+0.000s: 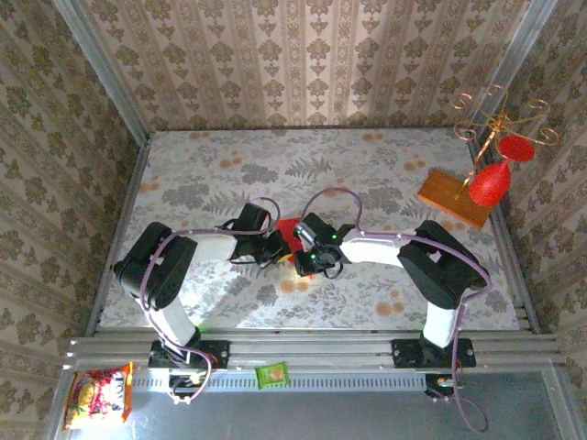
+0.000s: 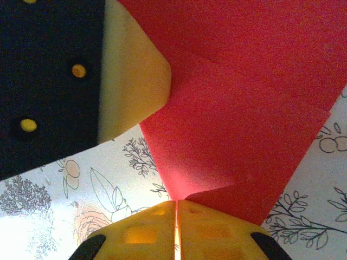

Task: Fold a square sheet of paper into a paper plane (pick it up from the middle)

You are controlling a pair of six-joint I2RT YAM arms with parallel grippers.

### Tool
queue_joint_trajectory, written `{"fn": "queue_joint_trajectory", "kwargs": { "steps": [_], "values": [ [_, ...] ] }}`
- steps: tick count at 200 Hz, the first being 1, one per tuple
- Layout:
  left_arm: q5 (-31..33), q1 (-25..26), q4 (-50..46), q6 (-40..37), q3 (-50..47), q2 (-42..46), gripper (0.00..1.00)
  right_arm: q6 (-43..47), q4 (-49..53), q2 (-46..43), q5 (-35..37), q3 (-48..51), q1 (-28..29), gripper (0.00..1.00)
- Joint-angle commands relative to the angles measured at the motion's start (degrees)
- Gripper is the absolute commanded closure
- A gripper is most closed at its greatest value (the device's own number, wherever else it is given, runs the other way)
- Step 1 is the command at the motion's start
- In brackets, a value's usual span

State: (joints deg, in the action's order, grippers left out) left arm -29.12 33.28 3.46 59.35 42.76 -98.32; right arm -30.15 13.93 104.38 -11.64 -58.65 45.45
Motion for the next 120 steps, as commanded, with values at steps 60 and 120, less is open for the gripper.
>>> {"fn": "queue_joint_trajectory", "kwargs": {
  "steps": [60,120],
  "values": [
    [-1.18,0.26,1.1,-3.89,0.69,2.3,0.93,-0.26,0.58,2.28,-5.27,2.06,-1.37,0.87],
    [-1.41,2.82,1.84,-3.46,0.22,0.3,0.92,-0.63,-0.05,2.63,-5.83,2.14,-1.59,0.87]
  ]
}}
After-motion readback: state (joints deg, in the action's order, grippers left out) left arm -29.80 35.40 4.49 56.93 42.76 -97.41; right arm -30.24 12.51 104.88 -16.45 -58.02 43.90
